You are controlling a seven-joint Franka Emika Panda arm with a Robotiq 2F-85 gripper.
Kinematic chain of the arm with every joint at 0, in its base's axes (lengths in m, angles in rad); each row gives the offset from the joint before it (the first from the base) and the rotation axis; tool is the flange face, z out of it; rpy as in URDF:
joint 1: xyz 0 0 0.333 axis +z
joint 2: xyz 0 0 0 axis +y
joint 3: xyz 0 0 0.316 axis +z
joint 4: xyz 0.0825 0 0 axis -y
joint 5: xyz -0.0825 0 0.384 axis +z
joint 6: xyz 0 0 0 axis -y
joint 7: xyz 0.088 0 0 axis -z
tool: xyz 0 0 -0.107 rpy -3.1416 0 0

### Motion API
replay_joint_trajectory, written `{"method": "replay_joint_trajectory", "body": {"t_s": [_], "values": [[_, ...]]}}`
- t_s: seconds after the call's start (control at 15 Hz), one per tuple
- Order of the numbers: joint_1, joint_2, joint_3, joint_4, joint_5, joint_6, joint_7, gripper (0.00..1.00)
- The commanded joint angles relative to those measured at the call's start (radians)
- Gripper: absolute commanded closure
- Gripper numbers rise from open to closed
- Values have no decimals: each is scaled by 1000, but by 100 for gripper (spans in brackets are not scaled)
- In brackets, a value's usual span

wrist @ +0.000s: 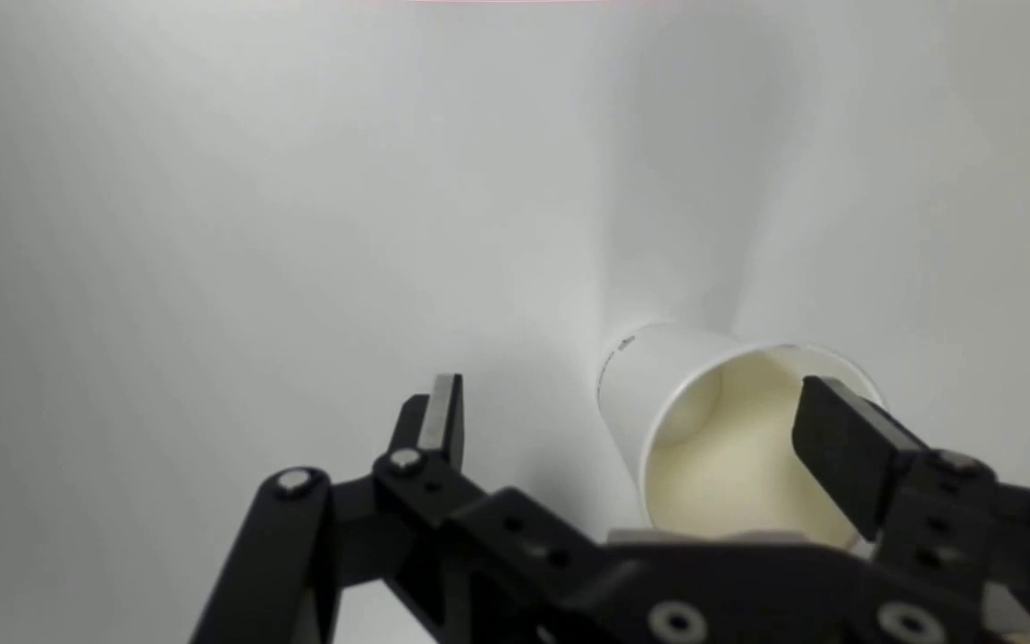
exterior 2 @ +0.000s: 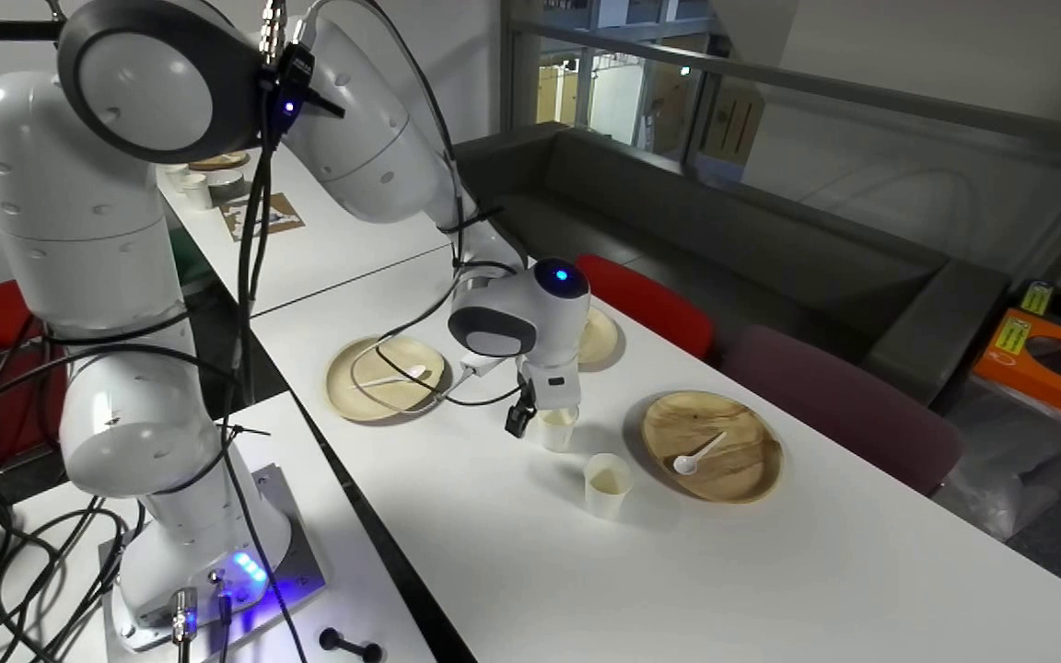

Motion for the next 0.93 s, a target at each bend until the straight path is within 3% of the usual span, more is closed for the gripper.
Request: {"method": "replay_joint_trajectory", "body": {"t_s": [0.0, 0.2, 0.73, 0.87], "values": [[-2, -5, -7, 8, -29, -34, 27, 26], [-2, -6, -9, 4, -34, -30, 28, 36], [-5, -12, -18, -2, -39, -28, 25, 97], [-6, -14, -20, -3, -42, -28, 25, 100]]}}
